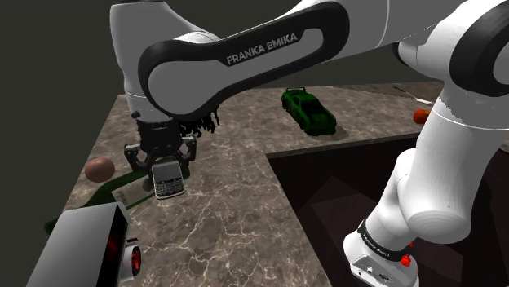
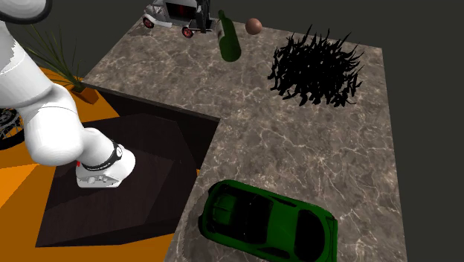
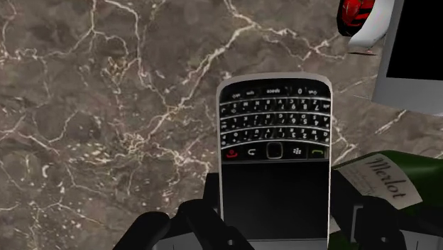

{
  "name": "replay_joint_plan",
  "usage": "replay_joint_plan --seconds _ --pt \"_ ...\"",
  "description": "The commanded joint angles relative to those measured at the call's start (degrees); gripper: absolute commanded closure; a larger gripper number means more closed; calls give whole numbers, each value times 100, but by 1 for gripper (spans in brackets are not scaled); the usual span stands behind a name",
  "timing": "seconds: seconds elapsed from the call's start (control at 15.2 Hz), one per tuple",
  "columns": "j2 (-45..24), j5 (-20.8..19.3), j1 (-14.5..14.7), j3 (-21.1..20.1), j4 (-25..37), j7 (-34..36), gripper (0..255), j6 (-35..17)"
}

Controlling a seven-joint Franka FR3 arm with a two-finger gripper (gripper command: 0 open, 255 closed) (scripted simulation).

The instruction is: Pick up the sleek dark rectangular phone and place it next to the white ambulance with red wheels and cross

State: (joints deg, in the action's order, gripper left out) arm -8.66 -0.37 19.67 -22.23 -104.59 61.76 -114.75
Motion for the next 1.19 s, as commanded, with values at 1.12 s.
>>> replay_joint_plan --seconds 1.12 --pt "-576 -261 73 55 -801 139 255 -1341"
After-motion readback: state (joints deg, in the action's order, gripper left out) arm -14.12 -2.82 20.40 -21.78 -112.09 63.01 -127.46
